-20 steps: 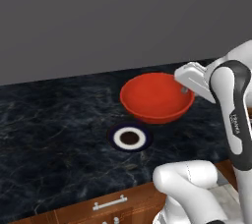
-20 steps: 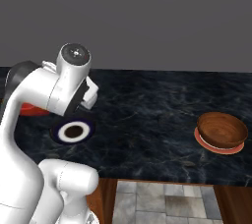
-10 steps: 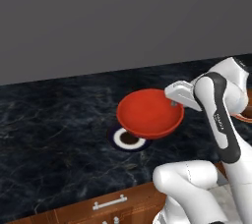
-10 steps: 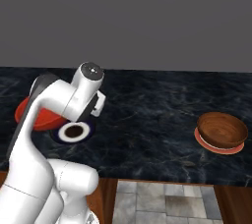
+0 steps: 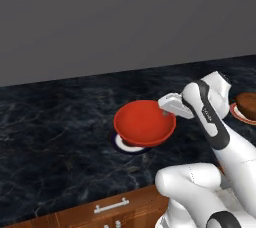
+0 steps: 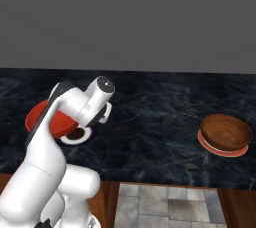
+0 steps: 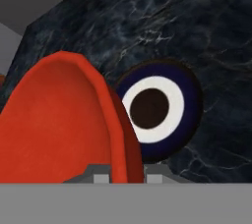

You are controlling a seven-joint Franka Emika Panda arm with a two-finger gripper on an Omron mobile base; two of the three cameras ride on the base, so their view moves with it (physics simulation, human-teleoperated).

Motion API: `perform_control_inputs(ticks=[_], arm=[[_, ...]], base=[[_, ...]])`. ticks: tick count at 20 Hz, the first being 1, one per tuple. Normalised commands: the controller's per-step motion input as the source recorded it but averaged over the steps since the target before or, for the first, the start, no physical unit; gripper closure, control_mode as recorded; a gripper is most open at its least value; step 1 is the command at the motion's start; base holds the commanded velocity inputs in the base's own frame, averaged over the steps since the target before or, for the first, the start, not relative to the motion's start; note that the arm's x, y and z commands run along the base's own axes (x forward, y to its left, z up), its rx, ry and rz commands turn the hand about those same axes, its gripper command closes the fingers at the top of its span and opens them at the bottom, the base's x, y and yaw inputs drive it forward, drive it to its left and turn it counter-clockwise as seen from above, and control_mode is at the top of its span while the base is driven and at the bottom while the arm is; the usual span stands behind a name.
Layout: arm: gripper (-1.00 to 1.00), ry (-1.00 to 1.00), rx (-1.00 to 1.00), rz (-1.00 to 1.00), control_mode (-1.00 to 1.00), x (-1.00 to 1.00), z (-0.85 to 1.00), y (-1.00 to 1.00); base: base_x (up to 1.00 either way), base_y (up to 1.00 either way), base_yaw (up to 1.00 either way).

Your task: Move the bowls from the cabinet to the plates on the dining table.

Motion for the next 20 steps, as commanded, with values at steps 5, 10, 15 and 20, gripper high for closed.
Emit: perform_control_inputs(ticks=[5, 10, 15, 20], arm=[[1.0, 0.09, 0.09, 0.08, -1.0, 0.52, -0.43, 0.0], [1.0, 0.1, 0.1, 0.08, -1.0, 0.5, -0.41, 0.0], [1.0, 0.03, 0.04, 0.07, -1.0, 0.39, -0.27, 0.0], [1.0, -0.01, 0.0, 0.08, -1.0, 0.31, -0.21, 0.01]], base=[[0.0, 0.0, 0.0], [0.0, 0.0, 0.0], [0.0, 0.0, 0.0], [0.0, 0.0, 0.0]])
